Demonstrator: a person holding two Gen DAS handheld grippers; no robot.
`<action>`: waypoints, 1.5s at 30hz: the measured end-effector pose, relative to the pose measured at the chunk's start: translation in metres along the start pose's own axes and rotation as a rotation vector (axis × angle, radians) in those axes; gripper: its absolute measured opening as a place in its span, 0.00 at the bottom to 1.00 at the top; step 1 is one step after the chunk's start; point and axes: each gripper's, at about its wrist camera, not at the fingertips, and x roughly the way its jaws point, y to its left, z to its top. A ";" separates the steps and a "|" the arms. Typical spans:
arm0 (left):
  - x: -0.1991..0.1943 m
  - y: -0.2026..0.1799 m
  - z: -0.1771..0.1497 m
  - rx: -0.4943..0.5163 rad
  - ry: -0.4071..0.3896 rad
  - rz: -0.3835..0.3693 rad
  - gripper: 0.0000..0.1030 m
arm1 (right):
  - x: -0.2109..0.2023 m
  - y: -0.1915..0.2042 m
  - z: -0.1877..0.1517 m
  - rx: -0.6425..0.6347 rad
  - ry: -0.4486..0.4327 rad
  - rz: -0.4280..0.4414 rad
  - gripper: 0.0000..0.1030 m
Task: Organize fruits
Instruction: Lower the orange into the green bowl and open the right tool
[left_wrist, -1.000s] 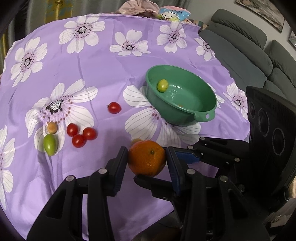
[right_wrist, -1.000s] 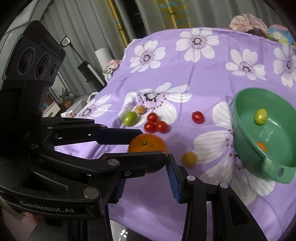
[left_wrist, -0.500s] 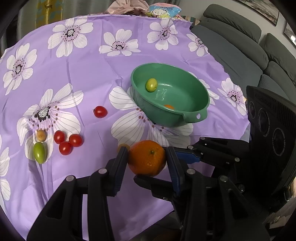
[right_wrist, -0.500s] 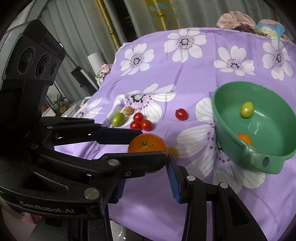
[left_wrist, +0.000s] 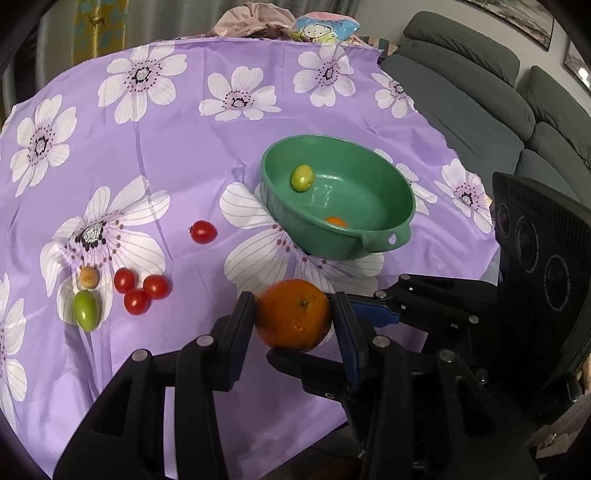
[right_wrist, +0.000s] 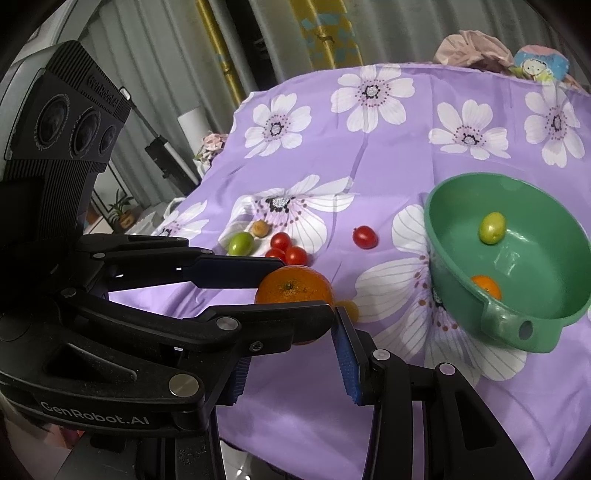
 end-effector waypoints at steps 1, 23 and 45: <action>0.000 -0.001 0.002 0.007 -0.001 -0.001 0.41 | -0.001 -0.001 0.000 0.000 -0.004 -0.005 0.42; 0.036 -0.055 0.079 0.187 -0.046 -0.091 0.41 | -0.047 -0.064 0.026 0.076 -0.136 -0.165 0.42; 0.107 -0.039 0.106 0.084 0.059 -0.203 0.42 | -0.012 -0.108 0.037 0.120 -0.021 -0.266 0.42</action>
